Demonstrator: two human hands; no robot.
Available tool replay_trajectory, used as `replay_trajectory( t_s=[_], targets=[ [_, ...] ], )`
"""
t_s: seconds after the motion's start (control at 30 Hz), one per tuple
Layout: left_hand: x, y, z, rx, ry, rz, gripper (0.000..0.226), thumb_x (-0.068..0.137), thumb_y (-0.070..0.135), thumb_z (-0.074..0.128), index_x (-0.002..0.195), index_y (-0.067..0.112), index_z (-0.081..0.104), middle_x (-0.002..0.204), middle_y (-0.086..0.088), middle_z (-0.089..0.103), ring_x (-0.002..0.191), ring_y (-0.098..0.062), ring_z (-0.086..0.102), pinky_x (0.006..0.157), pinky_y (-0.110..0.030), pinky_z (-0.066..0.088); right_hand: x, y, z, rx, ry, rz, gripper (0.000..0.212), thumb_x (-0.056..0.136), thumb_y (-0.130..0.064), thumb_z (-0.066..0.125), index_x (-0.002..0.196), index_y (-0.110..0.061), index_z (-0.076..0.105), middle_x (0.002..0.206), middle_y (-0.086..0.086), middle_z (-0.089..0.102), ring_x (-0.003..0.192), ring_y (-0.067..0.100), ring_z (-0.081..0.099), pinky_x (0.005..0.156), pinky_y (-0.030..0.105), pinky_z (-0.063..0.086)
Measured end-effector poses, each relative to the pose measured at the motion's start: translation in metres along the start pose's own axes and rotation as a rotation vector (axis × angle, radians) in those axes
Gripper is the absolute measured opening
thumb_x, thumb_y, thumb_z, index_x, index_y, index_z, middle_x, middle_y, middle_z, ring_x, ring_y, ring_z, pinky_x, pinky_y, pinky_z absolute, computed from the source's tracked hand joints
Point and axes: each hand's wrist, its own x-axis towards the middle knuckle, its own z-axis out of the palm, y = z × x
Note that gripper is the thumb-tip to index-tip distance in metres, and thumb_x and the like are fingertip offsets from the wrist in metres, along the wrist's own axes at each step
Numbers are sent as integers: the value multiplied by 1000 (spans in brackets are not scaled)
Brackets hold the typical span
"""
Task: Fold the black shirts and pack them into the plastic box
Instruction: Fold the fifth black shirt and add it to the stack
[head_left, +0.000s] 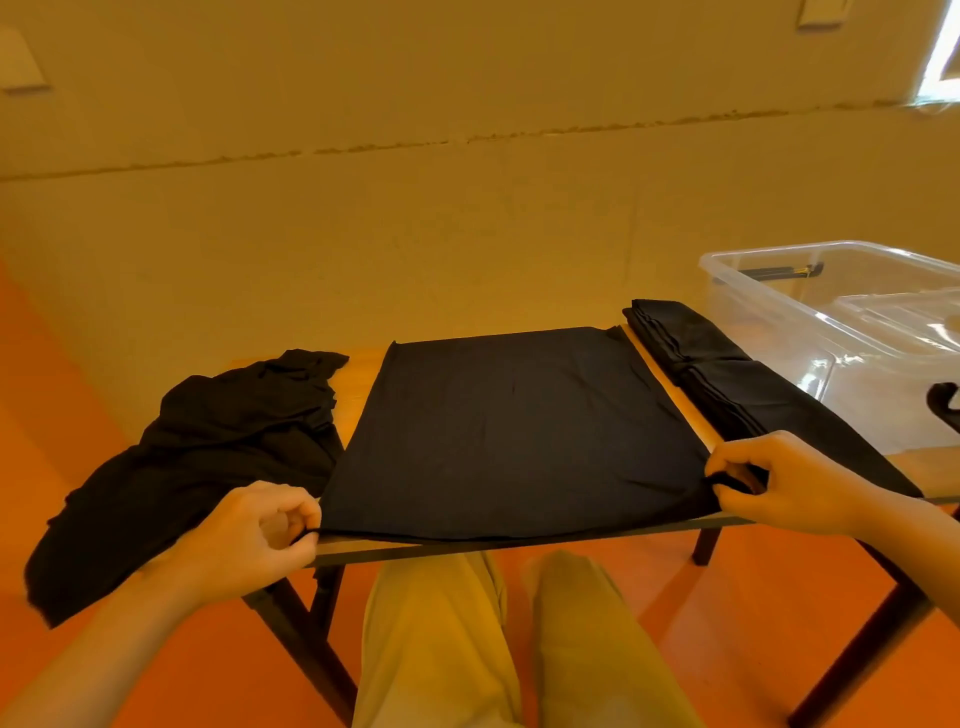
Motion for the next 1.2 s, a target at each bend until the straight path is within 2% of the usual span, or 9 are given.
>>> replay_trajectory(
  t_s=[0.13, 0.23, 0.4, 0.53, 0.67, 0.83, 0.97, 1.07, 1.2],
  targets=[
    [3, 8, -3, -13, -21, 50, 10, 71, 38, 61, 73, 28, 58, 85, 6, 56, 80, -13, 57, 74, -12, 40, 2, 1, 0, 70, 15, 2, 33, 81, -17, 71, 87, -48, 64, 61, -2, 60, 55, 20, 58, 57, 26, 51],
    [10, 12, -2, -73, 13, 41, 12, 76, 18, 71, 69, 25, 62, 102, 12, 59, 100, -8, 59, 81, -11, 43, 7, -3, -2, 105, 41, 16, 19, 73, -50, 64, 92, -50, 62, 70, -8, 63, 61, 15, 62, 62, 25, 54],
    [20, 16, 0, -228, 115, -78, 30, 81, -3, 69, 77, 27, 70, 97, 15, 70, 96, 2, 64, 80, -10, 47, 18, -5, -1, 271, 24, 50, 63, 53, -92, 48, 96, -49, 64, 83, -21, 69, 81, 3, 68, 74, 19, 54],
    [31, 16, -5, -343, 201, -105, 31, 84, 0, 67, 85, 31, 71, 89, 7, 71, 86, -5, 67, 79, -14, 51, 25, 1, -4, 408, 104, 104, 52, 56, -81, 63, 90, -43, 71, 92, -11, 73, 86, 4, 68, 75, 14, 53],
    [47, 24, -16, -536, 317, -163, 20, 85, -2, 64, 90, 15, 73, 86, 7, 73, 81, -6, 68, 71, -10, 52, 41, -3, -14, 528, 235, 164, 12, 82, -25, 66, 90, -21, 73, 88, -3, 74, 85, 13, 70, 69, 10, 51],
    [81, 27, -43, -837, 395, -205, 12, 78, 11, 71, 90, 11, 72, 76, -3, 73, 68, -10, 69, 59, -17, 55, 70, 3, -30, 757, 333, 267, 77, 31, -72, 82, 89, -22, 74, 88, 6, 74, 82, 16, 71, 64, 21, 57],
    [96, 21, -65, -863, 152, -107, 58, 39, 61, 89, 78, 21, 77, 67, -4, 68, 63, -14, 66, 55, -20, 55, 93, 13, -44, 887, 281, 288, 69, 31, -54, 93, 86, -16, 75, 90, 14, 71, 77, 19, 71, 60, 25, 58],
    [108, 16, -75, -774, 33, -80, 62, 41, 64, 87, 80, 18, 75, 66, -7, 68, 63, -20, 67, 57, -24, 56, 109, 16, -48, 903, 192, 299, 48, 44, -44, 90, 80, -16, 75, 92, 20, 70, 75, 20, 71, 58, 24, 58],
    [134, 13, -76, -743, 1, -153, 51, 52, 53, 87, 85, 15, 74, 78, -9, 72, 70, -20, 70, 61, -24, 57, 134, 29, -43, 856, 156, 364, 77, 29, -62, 89, 89, -15, 75, 94, 14, 72, 84, 23, 71, 63, 26, 59]
  ],
)
